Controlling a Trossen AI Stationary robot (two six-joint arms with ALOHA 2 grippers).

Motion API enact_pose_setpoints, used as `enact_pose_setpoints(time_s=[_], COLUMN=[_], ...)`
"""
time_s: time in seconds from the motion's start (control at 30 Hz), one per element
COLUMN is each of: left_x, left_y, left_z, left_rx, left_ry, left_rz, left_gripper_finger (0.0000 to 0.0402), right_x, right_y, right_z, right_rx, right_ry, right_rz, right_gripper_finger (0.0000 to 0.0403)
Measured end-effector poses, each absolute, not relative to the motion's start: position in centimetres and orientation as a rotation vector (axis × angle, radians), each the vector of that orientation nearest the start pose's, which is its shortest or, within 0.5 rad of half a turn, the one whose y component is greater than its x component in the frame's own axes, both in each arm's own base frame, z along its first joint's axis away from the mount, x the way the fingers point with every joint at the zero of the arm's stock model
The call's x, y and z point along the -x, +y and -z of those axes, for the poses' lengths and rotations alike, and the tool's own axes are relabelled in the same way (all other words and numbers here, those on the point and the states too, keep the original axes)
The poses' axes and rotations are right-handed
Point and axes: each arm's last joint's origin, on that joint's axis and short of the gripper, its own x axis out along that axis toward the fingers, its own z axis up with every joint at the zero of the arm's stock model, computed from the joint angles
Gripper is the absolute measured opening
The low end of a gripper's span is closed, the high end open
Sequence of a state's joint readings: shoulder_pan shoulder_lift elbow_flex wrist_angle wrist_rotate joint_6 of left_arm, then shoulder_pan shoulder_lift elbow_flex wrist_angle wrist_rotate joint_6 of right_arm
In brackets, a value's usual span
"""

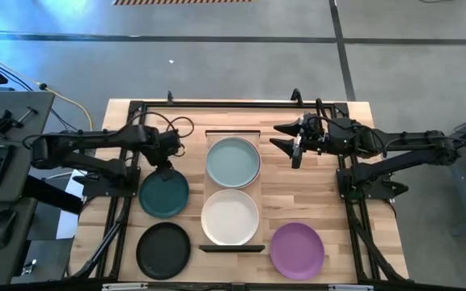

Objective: Place and stack plates onto a shelf
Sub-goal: Stack the dark blue plate on top of the white plate on the shelf

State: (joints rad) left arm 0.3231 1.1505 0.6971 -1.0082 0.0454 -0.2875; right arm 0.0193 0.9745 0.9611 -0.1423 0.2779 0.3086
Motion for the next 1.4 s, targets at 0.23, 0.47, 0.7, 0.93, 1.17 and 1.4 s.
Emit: enact_pose_setpoints(time_s=[0.23,0.47,0.7,0.93,1.17,1.4], left_x=[-16.2,-16.8,-17.2,-17.1,-17.2,-17.9], left_y=[5.7,6.0,6.2,6.1,6.1,6.4], left_z=[-17.9,-16.3,-15.6,-16.0,-17.1,-18.2], left_rx=[0.546,0.572,0.572,0.571,0.563,0.486], left_ry=[1.447,1.507,1.527,1.508,1.463,1.422], left_rz=[-0.423,-0.443,-0.448,-0.448,-0.444,-0.396], left_gripper_finger=[0.0102,0.0101,0.0098,0.0087,0.0085,0.0085], right_x=[-21.2,-21.2,-21.2,-21.2,-21.2,-21.2], right_y=[-0.4,-0.6,-0.7,-0.7,-0.7,-1.2], right_z=[-36.3,-36.3,-36.3,-36.2,-36.2,-36.2], right_rx=[-0.28,-0.278,-0.278,-0.277,-0.277,-0.278], right_ry=[0.117,0.122,0.122,0.126,0.127,0.126], right_rz=[0.29,0.3,0.306,0.307,0.308,0.329], right_gripper_finger=[0.0228,0.0228,0.0228,0.0228,0.0228,0.0228])
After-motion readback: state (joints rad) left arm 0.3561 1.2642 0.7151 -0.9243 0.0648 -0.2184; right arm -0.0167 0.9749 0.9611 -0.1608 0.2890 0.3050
